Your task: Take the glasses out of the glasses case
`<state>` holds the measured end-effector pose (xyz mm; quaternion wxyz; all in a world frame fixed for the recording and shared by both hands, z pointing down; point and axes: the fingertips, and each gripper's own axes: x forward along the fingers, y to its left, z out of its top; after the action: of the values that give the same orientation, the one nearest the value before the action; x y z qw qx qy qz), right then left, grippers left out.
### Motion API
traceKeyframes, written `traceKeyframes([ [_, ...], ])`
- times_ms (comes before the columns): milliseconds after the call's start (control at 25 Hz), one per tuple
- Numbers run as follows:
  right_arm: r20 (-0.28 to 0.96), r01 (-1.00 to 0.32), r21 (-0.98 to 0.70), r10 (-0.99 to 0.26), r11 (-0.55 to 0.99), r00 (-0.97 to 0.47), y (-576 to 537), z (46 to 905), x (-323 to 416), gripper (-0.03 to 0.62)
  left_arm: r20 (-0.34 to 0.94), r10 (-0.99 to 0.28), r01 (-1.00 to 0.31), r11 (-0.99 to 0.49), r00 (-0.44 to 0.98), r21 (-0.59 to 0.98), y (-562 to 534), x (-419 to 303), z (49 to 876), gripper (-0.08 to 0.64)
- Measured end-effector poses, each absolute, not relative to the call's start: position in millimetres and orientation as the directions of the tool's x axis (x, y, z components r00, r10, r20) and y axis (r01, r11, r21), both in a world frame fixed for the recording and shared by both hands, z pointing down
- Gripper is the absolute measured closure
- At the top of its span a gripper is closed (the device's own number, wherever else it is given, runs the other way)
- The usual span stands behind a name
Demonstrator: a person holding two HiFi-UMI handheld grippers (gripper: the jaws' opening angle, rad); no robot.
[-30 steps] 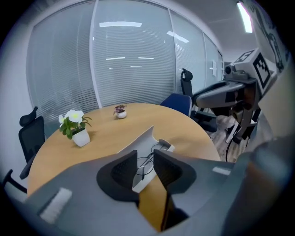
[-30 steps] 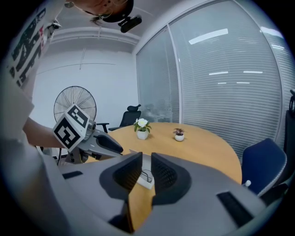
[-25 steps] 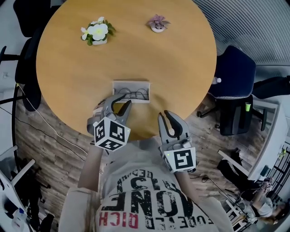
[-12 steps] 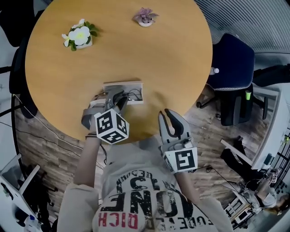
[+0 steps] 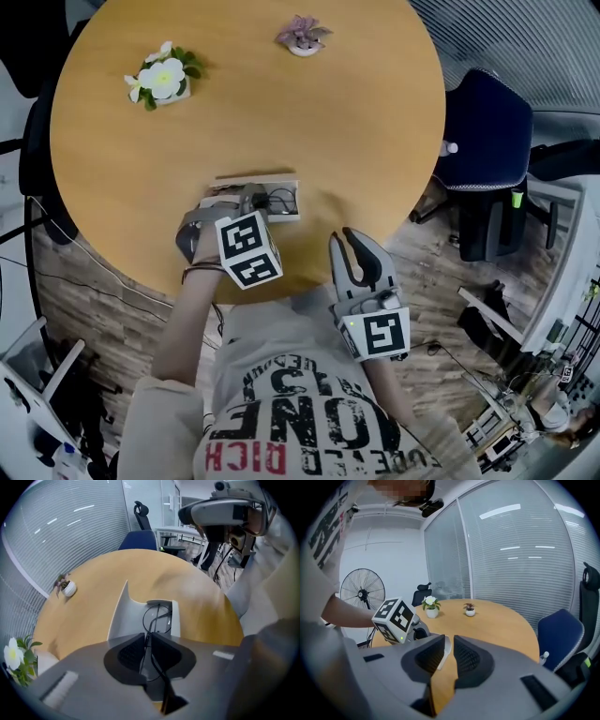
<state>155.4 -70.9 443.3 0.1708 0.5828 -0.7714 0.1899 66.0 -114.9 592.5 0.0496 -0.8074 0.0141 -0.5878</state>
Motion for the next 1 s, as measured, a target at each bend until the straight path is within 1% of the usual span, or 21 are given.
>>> traceKeyframes([
  [200, 0.490, -0.962, -0.097, -0.829, 0.255, -0.269, -74, 447, 154, 0.522, 0.963, -0.079, 0.078, -0.992, 0.257, -0.103, -115, 67, 595, 0.512],
  [320, 0.500, -0.962, -0.108, -0.823, 0.251, -0.270, -74, 451, 153, 0.522, 0.956, -0.103, 0.100, -0.986, 0.274, -0.134, -114, 68, 594, 0.515],
  [440, 0.501, -0.960, -0.109, -0.819, 0.259, -0.278, -78, 451, 151, 0.522, 0.943, -0.133, 0.091, -0.982, 0.305, -0.168, -117, 68, 593, 0.527],
  [680, 0.496, -0.957, -0.113, -0.819, 0.269, -0.289, -81, 448, 148, 0.522, 0.937, -0.168, 0.110, -0.971, 0.307, -0.210, -115, 67, 583, 0.541],
  [800, 0.495, -0.956, -0.113, -0.819, 0.271, -0.291, -81, 447, 147, 0.522, 0.924, -0.190, 0.071, -0.972, 0.333, -0.225, -116, 64, 569, 0.543],
  [1000, 0.486, -0.953, -0.110, -0.821, 0.282, -0.299, -82, 445, 145, 0.523, 0.877, -0.258, -0.044, -0.964, 0.407, -0.263, -126, 59, 532, 0.543],
])
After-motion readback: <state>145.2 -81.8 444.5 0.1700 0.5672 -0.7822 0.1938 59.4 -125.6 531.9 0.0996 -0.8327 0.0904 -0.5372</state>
